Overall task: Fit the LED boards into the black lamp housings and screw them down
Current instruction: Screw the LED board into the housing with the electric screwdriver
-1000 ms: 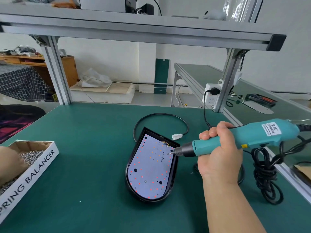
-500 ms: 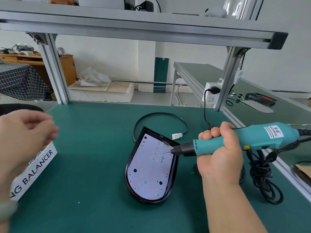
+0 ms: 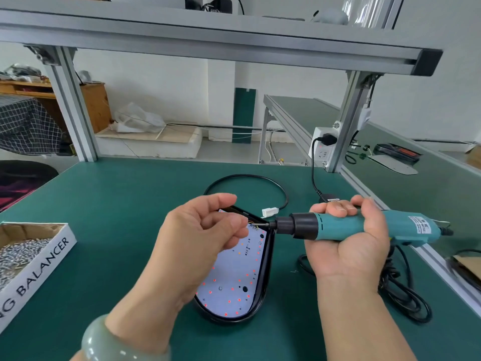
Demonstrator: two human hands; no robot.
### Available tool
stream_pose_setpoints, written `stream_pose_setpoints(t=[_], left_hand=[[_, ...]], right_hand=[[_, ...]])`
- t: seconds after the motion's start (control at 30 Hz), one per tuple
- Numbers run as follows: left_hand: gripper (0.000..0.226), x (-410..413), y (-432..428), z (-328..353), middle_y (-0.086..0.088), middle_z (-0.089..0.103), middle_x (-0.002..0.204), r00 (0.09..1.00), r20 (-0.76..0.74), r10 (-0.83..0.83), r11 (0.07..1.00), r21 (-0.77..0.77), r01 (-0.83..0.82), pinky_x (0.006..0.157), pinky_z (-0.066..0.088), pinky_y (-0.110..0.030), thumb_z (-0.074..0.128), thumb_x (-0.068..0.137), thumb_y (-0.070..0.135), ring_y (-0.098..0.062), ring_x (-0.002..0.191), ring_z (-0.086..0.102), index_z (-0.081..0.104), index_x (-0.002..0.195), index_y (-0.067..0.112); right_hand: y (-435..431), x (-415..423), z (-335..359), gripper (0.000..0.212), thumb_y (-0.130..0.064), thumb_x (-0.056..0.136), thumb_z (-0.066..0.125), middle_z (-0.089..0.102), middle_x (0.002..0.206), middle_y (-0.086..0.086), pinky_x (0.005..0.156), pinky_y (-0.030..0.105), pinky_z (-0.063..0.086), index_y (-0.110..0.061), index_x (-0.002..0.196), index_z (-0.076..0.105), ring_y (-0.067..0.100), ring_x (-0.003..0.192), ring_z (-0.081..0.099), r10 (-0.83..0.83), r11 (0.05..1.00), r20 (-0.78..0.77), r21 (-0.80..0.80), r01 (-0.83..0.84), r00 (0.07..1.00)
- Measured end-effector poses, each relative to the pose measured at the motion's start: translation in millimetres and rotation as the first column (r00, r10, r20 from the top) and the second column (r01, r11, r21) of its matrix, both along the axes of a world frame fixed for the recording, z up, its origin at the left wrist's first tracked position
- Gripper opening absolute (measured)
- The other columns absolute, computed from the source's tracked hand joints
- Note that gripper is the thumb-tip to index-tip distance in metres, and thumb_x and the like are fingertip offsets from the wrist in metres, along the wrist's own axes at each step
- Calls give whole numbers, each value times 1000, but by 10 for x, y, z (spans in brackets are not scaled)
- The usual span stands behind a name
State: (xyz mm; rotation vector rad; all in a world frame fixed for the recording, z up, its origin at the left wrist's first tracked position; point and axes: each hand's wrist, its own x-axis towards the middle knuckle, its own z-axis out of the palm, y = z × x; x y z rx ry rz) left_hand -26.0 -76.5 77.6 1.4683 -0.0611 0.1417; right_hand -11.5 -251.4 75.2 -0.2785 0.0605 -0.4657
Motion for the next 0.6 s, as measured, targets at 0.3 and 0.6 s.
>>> stream_pose_setpoints(t=[0.3,0.6], left_hand=[[22,-82,-82,-28,-4,73,68,998,-59,9,997,80,-5,51,50,-15,65,88,11,-10,55,65,73,68,16],[19,-82,-74,-34,-3,72,67,997,-59,-49,987,148,57,50,48,-15,64,89,14,-8,53,63,73,72,16]], right_hand=[[31,-7,9,18,-18,92,52,43,59,-9,58,22,48,-18,74,51,9,47,45,-4,1000,1,3,4,1000],[70,-6,8,16,-16,92,50,43,59,-9,58,22,49,-18,77,51,8,46,45,14,1000,7,-19,-13,1000]])
